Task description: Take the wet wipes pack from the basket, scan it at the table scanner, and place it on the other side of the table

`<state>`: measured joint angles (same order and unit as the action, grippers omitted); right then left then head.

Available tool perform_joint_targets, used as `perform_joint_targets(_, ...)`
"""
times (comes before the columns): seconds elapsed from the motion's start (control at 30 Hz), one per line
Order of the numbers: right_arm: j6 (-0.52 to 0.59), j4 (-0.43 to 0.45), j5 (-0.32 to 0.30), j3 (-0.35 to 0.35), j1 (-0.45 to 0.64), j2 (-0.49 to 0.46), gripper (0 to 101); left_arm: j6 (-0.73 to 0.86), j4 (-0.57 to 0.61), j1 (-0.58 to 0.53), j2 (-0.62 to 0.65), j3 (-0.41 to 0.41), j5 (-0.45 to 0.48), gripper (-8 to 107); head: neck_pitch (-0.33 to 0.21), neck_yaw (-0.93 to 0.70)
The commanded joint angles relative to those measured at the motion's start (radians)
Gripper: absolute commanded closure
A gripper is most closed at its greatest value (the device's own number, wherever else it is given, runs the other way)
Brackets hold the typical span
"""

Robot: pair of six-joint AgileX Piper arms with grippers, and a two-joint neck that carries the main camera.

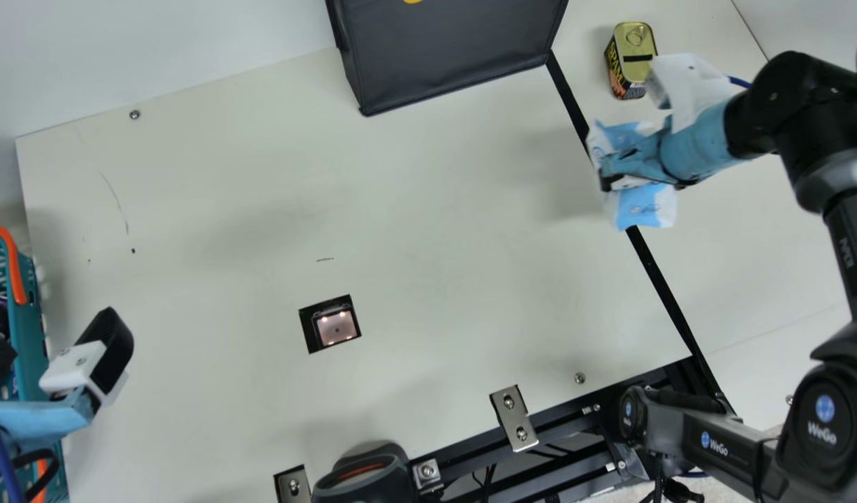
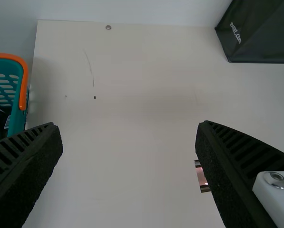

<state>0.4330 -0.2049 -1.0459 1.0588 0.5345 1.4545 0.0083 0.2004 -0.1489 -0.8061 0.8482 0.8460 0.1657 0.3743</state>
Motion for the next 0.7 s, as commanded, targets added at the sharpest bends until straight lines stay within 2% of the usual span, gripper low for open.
perform_joint_targets(0.0, 0.003, 0.018, 0.009, 0.015, 0.059, 0.019, 101, 0.0, 0.0, 0.0, 0.0, 0.0, 0.0, 9, -0.027, 0.002)
perform_joint_targets(0.27, 0.001, 0.106, 0.048, 0.08, 0.135, 0.097, 101, 0.0, 0.0, 0.0, 0.0, 0.0, 0.0, 9, -0.027, 0.002)
perform_joint_targets(0.67, -0.012, 0.226, 0.102, 0.201, 0.172, 0.239, 101, 0.0, 0.0, 0.0, 0.0, 0.0, 0.0, 9, -0.027, 0.002)
